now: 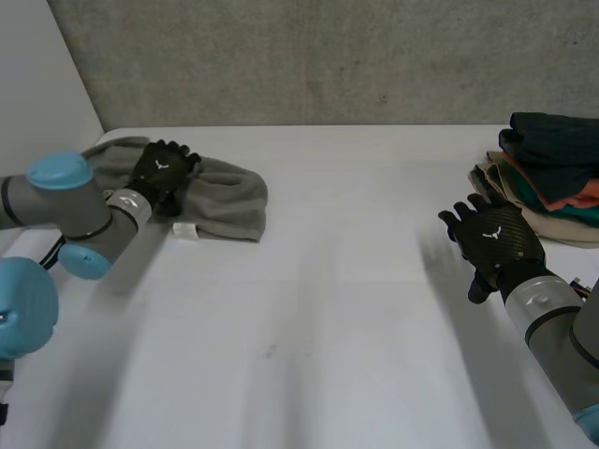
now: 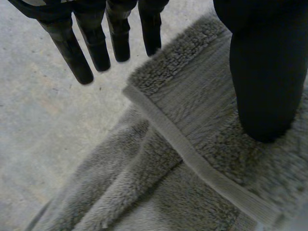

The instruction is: Fold the laundry.

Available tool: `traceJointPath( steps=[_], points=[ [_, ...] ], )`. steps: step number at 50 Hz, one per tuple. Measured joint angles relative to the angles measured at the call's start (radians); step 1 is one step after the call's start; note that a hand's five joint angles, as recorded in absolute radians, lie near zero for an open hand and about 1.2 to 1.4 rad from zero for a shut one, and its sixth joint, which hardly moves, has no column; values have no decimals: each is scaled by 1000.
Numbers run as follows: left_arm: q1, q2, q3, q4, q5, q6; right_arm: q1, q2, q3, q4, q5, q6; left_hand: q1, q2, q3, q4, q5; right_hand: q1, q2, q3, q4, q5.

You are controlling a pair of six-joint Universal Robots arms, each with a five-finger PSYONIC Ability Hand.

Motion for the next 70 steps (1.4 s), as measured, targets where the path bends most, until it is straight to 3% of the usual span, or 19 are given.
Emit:
traceJointPath(
  steps=[2,3,5,6,10,16,22,26,30,34,38,40,41,43,44,49,57,63,70],
  points=[
    [1,-34,38,0,11,-4,0,0,-1,0,0,0,252,229,208,215,215,0,0,0,0,0],
    [1,-39,44,0,12,-4,0,0,-1,0,0,0,252,229,208,215,215,0,0,0,0,0],
    [-2,-63,77,1,13,-8,1,0,-2,-1,1,0,724,647,642,628,615,0,0,0,0,0],
    [-5,-68,86,1,9,-11,1,0,-3,-1,1,0,855,804,796,796,776,0,0,0,0,0],
    [-29,-41,95,1,-39,-48,1,0,-4,-1,2,0,867,902,894,908,834,0,0,0,0,0],
    [-95,172,0,24,-132,-214,1,0,-4,-1,2,0,867,902,896,909,834,0,0,0,0,0],
    [-179,436,-158,75,-164,-415,0,-1,-3,0,2,0,867,903,896,909,834,0,0,0,0,0],
    [-270,581,-270,90,-165,-513,-7,-6,-2,1,5,1,867,903,897,909,834,0,0,0,0,0],
    [-418,653,-374,92,-165,-561,-15,-26,-5,2,26,2,867,904,898,910,849,0,0,0,0,0],
    [-568,606,-401,93,-177,-565,-28,-52,-14,4,62,2,867,905,900,912,852,0,0,0,0,0],
    [-695,459,-330,90,-217,-555,-61,-71,-24,9,95,3,822,847,855,865,818,0,0,0,0,0],
    [-740,367,-265,80,-241,-546,-78,-75,-28,11,104,4,662,686,705,710,691,0,0,0,0,0],
    [-755,325,-233,72,-253,-541,-84,-76,-29,12,106,4,380,437,443,463,445,0,0,0,0,0],
    [-770,273,-191,56,-268,-528,-92,-77,-31,13,109,4,309,372,401,398,380,0,0,0,0,0],
    [-781,226,-146,31,-283,-504,-99,-77,-32,14,110,4,-20,38,44,34,25,0,0,0,0,0],
    [-768,220,-122,-31,-303,-406,-105,-75,-33,15,109,3,-46,-43,-42,-50,-56,0,0,0,0,0],
    [-652,478,-350,-59,-300,-317,-99,-87,-37,69,109,8,-46,-44,-42,-50,-56,0,0,0,0,0],
    [-502,679,-628,-62,-301,-307,-81,-114,-78,251,99,103,-45,-44,-42,-49,-52,0,0,0,0,0],
    [-310,765,-893,-54,-288,-310,-53,-105,-157,474,40,256,-14,-19,-19,-16,-15,0,0,0,0,0]
  ],
)
